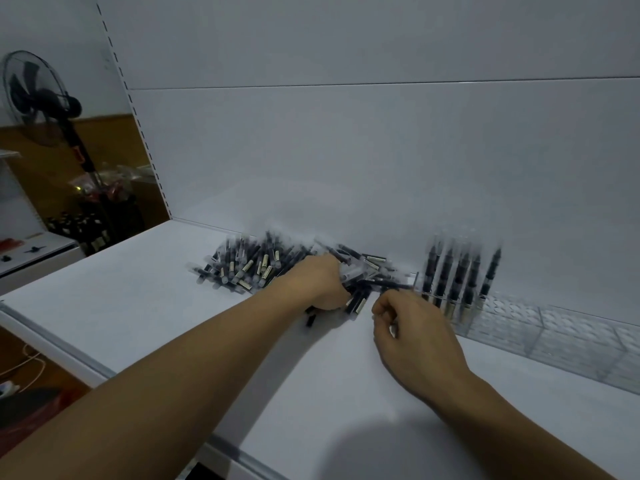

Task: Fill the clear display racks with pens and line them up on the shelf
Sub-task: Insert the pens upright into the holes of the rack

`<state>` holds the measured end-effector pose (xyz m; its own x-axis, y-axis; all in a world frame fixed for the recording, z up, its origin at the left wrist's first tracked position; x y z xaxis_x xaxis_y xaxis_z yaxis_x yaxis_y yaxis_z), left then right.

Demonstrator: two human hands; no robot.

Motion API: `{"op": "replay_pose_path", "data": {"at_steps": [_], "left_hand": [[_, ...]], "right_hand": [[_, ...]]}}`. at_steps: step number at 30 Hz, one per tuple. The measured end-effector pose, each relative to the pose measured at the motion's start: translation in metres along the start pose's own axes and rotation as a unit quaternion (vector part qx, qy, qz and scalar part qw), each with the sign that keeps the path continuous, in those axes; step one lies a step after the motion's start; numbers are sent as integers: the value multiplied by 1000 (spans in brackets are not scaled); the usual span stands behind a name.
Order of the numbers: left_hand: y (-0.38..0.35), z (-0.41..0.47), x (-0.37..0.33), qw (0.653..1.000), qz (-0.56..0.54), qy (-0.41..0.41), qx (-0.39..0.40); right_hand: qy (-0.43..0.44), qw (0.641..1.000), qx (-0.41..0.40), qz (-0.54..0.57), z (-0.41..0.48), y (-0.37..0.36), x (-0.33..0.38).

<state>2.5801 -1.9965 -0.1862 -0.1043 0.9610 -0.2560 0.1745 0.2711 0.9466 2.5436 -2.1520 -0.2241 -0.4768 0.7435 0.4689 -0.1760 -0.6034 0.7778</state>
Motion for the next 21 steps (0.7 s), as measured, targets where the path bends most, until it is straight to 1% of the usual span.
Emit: {"op": "replay_pose_path", "data": {"at_steps": [9,11,19,21], "left_hand": [[23,-5,-2,996,76,-30,-37],[27,-7,1,995,78,-37,-40],[40,-12,35,996,-30,-53,-67],[46,-16,41,993,-60,-58,-85]], "right_hand": [[-1,1000,7,-9,0,1,0],[0,1000,6,-12,0,1,0],[-8,1000,6,-5,-1,4,1],[-12,1000,7,0,0,4,0]]}}
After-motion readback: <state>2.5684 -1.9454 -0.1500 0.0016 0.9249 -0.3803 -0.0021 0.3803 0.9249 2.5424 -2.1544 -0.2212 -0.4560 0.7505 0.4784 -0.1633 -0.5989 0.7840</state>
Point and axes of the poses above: each hand's wrist, its own z-axis towards the middle knuckle, its own y-axis out of the back of the hand, x = y × z, the point moved 7 cm from there along z, towards the middle knuckle
